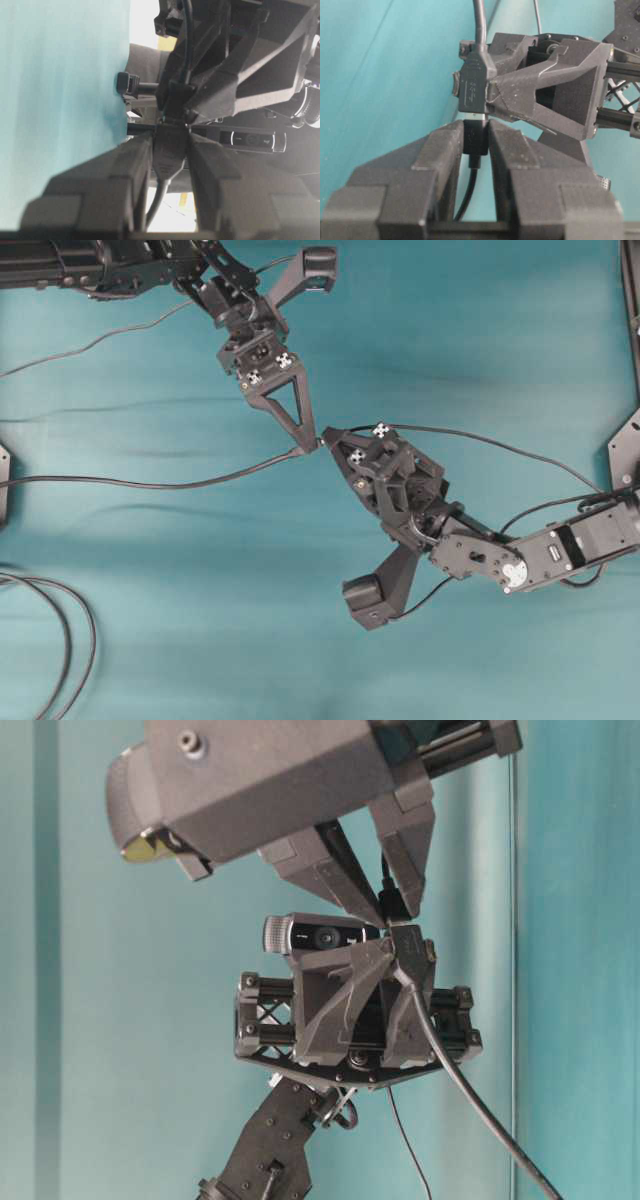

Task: Insert the USB using both arms.
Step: 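Align the male plug with the socket and push them together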

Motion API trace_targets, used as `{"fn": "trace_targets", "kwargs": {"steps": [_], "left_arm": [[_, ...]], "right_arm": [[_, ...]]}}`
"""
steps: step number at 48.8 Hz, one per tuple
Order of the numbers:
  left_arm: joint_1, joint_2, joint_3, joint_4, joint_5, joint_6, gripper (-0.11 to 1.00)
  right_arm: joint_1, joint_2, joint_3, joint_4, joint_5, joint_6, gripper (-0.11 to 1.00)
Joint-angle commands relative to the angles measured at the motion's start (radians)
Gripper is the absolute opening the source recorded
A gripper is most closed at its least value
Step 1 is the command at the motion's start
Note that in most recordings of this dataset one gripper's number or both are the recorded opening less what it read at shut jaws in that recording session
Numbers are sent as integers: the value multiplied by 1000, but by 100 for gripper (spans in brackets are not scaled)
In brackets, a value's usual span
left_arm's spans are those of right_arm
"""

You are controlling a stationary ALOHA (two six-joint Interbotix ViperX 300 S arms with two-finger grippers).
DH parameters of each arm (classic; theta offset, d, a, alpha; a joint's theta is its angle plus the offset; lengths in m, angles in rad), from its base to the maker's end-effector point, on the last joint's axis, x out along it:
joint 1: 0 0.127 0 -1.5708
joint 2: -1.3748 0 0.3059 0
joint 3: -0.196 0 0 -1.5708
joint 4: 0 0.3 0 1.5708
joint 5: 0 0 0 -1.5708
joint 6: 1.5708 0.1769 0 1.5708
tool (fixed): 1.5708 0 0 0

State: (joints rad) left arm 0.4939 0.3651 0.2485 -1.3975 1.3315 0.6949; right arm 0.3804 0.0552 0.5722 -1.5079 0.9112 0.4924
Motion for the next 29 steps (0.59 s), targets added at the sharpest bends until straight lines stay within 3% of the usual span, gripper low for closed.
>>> {"fn": "trace_targets", "kwargs": {"steps": [1,11,25,29], "left_arm": [[6,-20,-37,-15,-25,-12,23],[-3,-20,-52,-20,-25,-12,23],[-18,-20,-49,-21,-21,-14,23],[-21,-23,-46,-21,-18,-14,23]], "right_arm": [[32,-11,-21,-6,-14,3,19],[28,-11,-21,20,9,15,19],[21,-11,-17,29,37,127,19],[21,-11,-17,29,58,137,37]]}}
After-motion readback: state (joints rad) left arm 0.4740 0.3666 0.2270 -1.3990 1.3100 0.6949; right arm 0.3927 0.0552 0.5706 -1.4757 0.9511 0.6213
